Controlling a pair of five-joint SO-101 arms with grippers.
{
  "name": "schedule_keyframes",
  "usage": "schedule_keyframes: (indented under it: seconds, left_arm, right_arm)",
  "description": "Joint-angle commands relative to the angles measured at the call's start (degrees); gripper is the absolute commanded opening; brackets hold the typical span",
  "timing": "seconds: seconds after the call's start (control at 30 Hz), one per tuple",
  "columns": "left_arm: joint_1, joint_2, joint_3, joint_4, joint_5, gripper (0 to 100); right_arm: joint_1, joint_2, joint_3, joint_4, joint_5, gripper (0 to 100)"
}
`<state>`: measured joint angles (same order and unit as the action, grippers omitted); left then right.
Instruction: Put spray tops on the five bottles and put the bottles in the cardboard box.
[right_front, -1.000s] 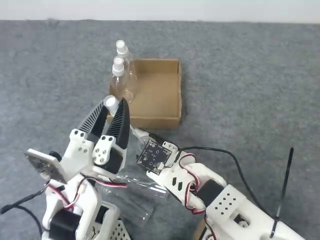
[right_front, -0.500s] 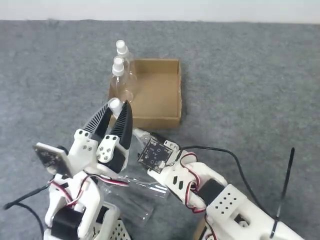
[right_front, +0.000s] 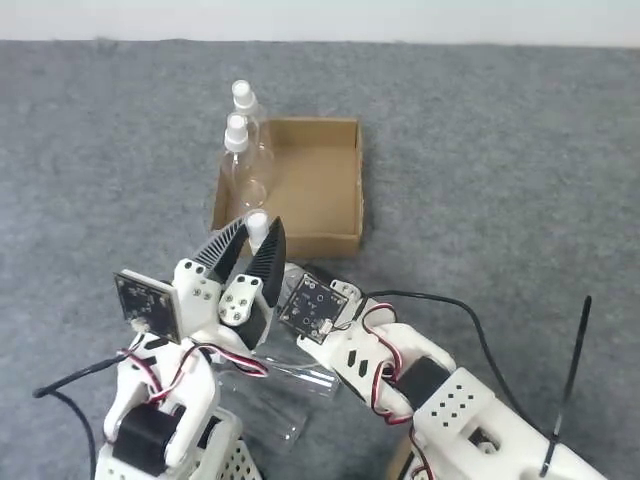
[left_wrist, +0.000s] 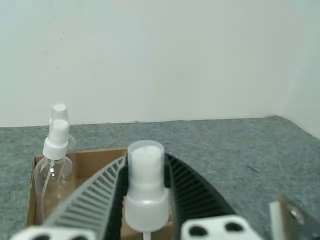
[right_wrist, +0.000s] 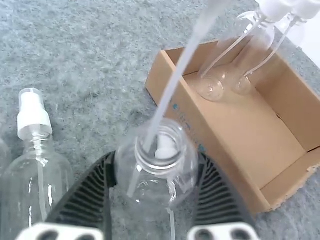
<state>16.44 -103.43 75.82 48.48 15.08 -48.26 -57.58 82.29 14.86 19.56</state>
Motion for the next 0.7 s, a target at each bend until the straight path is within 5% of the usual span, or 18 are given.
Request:
schedule_keyframes:
  seconds: [0.0, 0.67]
  left_arm:
    - [0.26, -0.97, -0.04, 0.09, -0.97, 1]
    - [3.78, -0.97, 2.15, 1.14, -6.95, 1]
  right_arm:
    - [0.84, -1.89, -0.79, -1.36, 0.35, 0.7]
    - [3.38, -1.89, -1.23, -1.45, 0.26, 0.7]
